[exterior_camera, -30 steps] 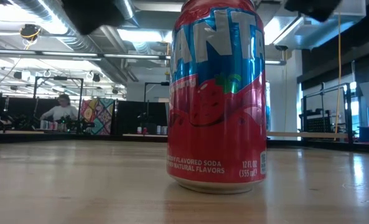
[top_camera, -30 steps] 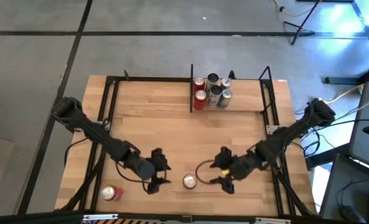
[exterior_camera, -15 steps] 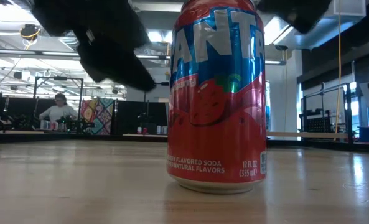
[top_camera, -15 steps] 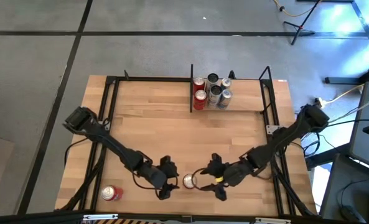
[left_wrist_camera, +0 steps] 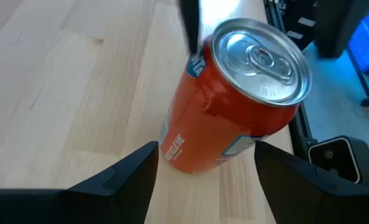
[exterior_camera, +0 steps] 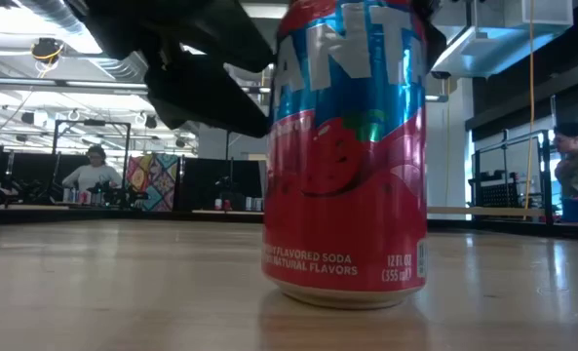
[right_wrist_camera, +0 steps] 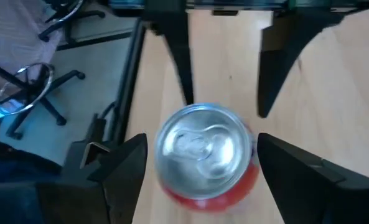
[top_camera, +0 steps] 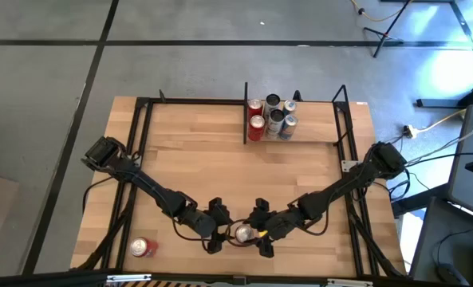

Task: Place canned beverage on shelf
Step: Put the right orange soda can on the shelf

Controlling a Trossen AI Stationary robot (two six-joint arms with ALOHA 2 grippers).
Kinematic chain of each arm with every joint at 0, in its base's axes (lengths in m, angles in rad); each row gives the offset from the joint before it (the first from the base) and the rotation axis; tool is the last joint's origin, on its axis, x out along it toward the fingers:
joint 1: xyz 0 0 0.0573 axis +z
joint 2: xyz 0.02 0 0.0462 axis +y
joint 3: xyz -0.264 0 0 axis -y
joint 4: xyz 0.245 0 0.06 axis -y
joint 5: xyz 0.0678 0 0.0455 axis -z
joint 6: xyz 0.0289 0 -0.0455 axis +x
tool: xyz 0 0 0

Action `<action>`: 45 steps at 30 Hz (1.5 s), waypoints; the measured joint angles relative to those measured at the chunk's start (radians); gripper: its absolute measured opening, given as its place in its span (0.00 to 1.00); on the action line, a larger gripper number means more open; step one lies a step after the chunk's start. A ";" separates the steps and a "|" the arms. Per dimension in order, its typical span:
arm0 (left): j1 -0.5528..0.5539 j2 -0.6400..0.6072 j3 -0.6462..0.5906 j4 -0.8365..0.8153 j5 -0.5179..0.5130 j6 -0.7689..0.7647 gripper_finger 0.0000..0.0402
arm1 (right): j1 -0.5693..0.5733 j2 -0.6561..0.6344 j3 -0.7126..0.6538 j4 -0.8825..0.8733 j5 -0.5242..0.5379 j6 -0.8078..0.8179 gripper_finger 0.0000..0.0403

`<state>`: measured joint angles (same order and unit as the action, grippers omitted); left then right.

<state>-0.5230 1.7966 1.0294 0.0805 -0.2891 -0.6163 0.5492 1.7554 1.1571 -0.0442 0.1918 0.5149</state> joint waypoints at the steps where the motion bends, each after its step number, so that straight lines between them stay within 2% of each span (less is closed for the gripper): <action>1: 0.002 0.000 0.000 0.004 0.000 0.001 0.63 | 0.000 0.006 0.003 -0.004 0.008 -0.001 0.72; 5: 0.005 0.000 0.000 0.016 -0.008 0.001 0.63 | 0.001 0.018 0.009 -0.005 0.103 0.033 0.72; 18: 0.004 0.000 0.000 0.019 -0.006 0.000 0.63 | -0.001 0.015 0.009 0.032 0.063 0.057 0.72; 21: 0.004 0.000 0.000 0.019 -0.006 0.000 0.63 | -0.002 0.014 0.009 0.062 0.041 0.011 0.73; 24: 0.004 0.000 0.000 0.019 -0.006 0.000 0.63 | -0.001 0.013 0.009 0.058 0.041 -0.036 0.78; 29: 0.004 0.000 0.000 0.018 -0.005 0.000 0.63 | 0.001 0.013 0.009 0.056 0.039 -0.067 0.95; 31: 0.004 0.000 0.000 0.018 -0.005 0.000 0.63 | 0.000 0.013 0.009 0.055 0.003 -0.060 0.98; 37: 0.004 0.000 0.000 0.018 -0.005 0.000 0.63 | 0.000 0.014 0.009 0.056 -0.006 -0.025 0.90; 45: 0.004 0.000 0.000 0.018 -0.007 -0.005 0.63 | 0.032 0.016 -0.027 0.058 0.174 -0.023 0.84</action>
<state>-0.5190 1.7966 1.0294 0.0986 -0.2966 -0.6216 0.5812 1.7714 1.1296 0.0135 0.3657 0.4919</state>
